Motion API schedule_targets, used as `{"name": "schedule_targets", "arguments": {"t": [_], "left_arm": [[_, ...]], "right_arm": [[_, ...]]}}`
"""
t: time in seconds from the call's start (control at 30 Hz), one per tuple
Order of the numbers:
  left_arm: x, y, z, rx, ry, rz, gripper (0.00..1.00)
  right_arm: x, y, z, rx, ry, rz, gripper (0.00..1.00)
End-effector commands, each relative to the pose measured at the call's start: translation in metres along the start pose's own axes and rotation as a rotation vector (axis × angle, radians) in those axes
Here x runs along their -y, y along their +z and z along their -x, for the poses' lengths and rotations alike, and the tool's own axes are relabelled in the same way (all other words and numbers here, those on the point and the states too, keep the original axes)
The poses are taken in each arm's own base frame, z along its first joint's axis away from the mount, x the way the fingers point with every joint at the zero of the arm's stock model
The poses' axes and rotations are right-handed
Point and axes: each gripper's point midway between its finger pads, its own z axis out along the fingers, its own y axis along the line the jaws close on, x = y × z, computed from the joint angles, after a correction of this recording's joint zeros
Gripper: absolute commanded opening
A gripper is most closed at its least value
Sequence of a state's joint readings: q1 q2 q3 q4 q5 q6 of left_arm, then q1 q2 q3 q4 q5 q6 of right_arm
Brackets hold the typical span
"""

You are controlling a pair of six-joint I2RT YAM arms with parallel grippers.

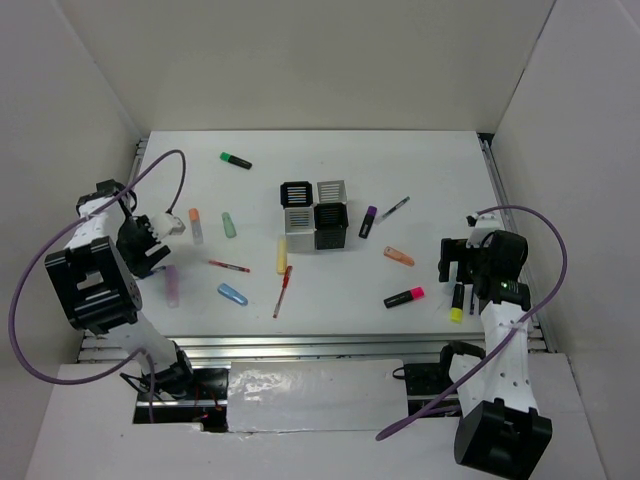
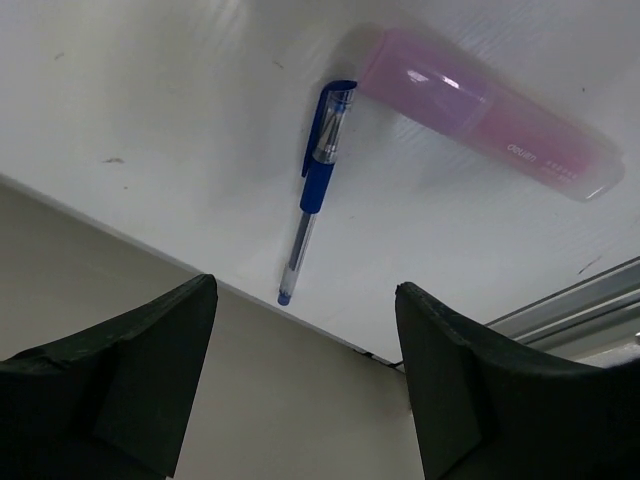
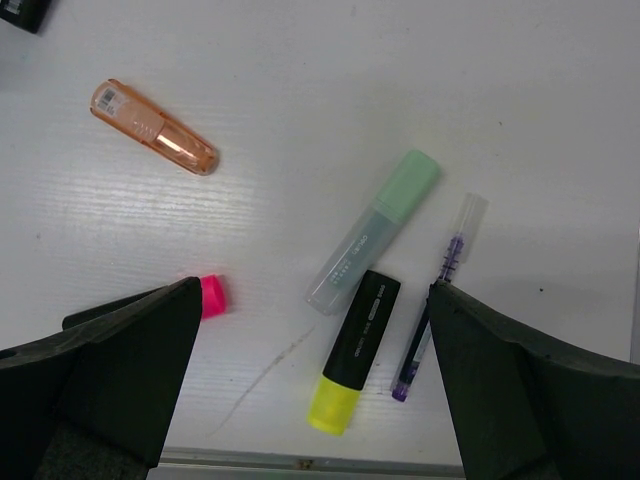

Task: Sort the stationery into containers
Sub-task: Pick up the pen from the center of the board.

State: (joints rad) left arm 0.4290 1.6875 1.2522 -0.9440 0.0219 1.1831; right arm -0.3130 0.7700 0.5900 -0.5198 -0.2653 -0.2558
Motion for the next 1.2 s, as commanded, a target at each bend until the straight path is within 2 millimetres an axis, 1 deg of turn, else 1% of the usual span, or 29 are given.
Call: {"name": "schedule_targets", "arguments": {"t": [0.0, 0.07, 0.33, 0.37, 0.43, 0.47, 0.7, 0.8, 0.9, 0.97, 1.17], "left_arm": [[-0.002, 0.001, -0.004, -0.022, 0.111, -0.046, 0.84], [0.003, 0.008, -0.007, -0.034, 0.124, -0.081, 0.83], [0.007, 0.037, -0.01, -0.045, 0.125, -0.115, 0.78], [0.006, 0.039, -0.011, -0.045, 0.122, -0.113, 0.75], [0.008, 0.047, -0.012, -0.049, 0.119, -0.128, 0.73], [0.004, 0.048, -0.011, -0.045, 0.115, -0.112, 0.72], [0.0, 0.064, -0.005, -0.026, 0.115, -0.112, 0.66], [-0.001, 0.068, -0.003, -0.025, 0.124, -0.116, 0.61], [0.0, 0.073, 0.0, -0.042, 0.136, -0.122, 0.52], [0.003, 0.077, 0.004, -0.046, 0.144, -0.129, 0.49], [0.014, 0.082, 0.01, -0.056, 0.16, -0.164, 0.37]], "right_arm": [[0.007, -0.006, 0.016, 0.027, -0.014, -0.027, 1.0], [0.007, -0.005, 0.016, 0.026, -0.012, -0.03, 1.0], [0.01, -0.004, 0.015, 0.015, -0.005, -0.046, 0.99], [0.01, -0.004, 0.015, 0.017, -0.007, -0.045, 0.99], [0.011, -0.004, 0.014, 0.015, -0.004, -0.048, 0.99], [0.011, -0.003, 0.013, 0.01, -0.003, -0.048, 0.99], [0.012, -0.003, 0.014, 0.011, 0.001, -0.058, 0.99], [0.013, -0.002, 0.013, 0.009, 0.001, -0.059, 0.98], [0.014, -0.001, 0.012, 0.005, 0.002, -0.063, 0.98], [0.014, -0.001, 0.012, 0.005, 0.005, -0.066, 0.97], [0.015, -0.001, 0.012, 0.004, 0.005, -0.069, 0.97]]}}
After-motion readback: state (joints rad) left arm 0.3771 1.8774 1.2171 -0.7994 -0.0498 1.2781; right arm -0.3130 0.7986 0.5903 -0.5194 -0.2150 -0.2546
